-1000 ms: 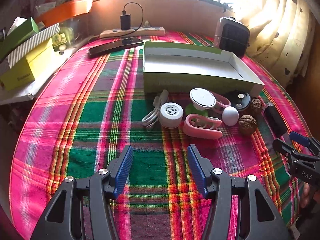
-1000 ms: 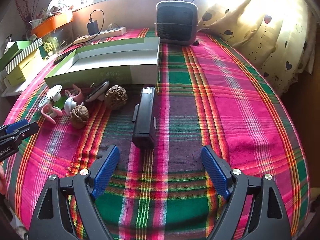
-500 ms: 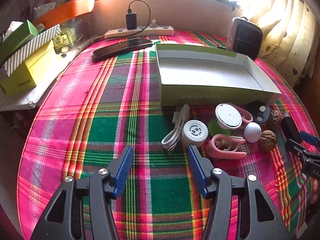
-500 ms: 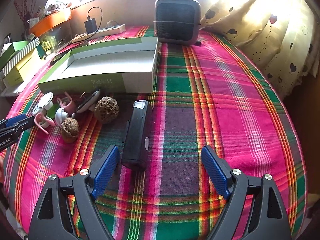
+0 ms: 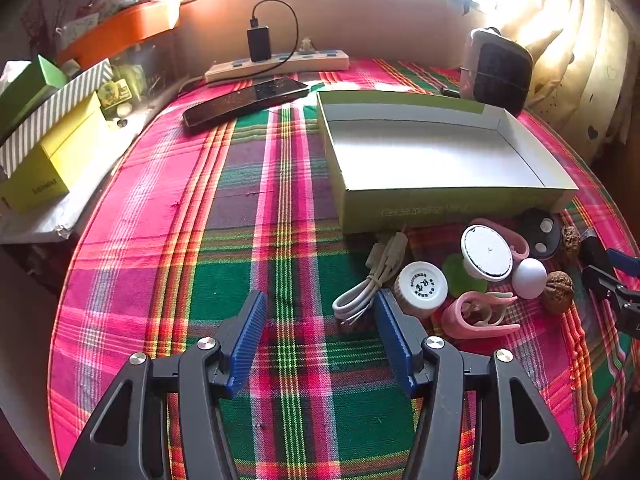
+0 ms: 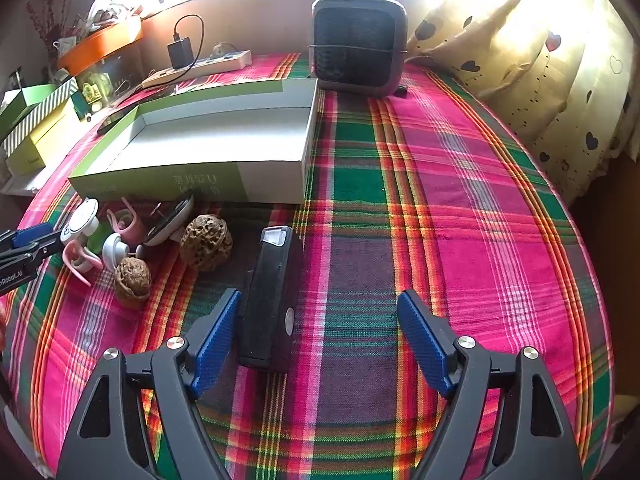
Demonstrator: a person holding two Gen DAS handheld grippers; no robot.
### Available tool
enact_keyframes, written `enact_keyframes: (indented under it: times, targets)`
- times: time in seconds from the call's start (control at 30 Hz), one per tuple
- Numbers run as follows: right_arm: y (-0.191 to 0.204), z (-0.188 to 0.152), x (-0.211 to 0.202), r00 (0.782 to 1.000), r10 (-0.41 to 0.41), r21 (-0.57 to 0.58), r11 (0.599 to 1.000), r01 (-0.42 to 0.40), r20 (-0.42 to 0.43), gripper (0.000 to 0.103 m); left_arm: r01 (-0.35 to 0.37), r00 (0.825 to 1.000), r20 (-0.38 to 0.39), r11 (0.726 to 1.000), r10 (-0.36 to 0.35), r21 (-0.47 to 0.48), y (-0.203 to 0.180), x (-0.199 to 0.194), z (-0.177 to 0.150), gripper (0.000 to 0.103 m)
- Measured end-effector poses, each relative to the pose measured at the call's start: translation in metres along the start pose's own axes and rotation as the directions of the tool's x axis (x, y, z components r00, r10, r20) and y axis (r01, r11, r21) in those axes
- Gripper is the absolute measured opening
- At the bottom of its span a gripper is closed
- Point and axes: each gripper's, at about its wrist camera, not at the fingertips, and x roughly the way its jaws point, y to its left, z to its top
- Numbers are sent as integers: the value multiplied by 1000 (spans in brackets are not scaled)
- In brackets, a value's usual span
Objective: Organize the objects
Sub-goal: 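Grasp the white coiled cable with the left tool while the right tool approaches the black power bank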
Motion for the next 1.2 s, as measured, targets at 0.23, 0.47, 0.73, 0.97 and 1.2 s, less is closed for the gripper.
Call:
enact_keyframes:
  times: [0.23, 0.47, 0.73, 0.97, 1.2]
  targets:
    - [1, 3, 2, 1000, 4, -8, 1000, -4, 2, 75, 31, 1000, 2, 999, -31, 22, -2, 5, 8, 55]
    - [2, 6, 3, 1000, 5, -10, 1000, -5, 2, 74, 29, 1000, 8, 997, -30, 77, -8, 11, 17, 55]
    - [4, 10, 4, 1000, 8, -17, 1000, -8, 4, 70, 38, 999, 12, 992, -40, 120, -12, 16, 25, 55]
    - [5, 9, 4, 1000, 11, -17, 1000, -10, 8, 67, 74, 997, 8, 992, -75, 103, -12, 17, 26, 46]
    - [6, 8, 3, 1000, 12, -17, 1000, -11, 9, 65, 88, 996, 11, 990, -90, 106, -15, 17, 26, 38]
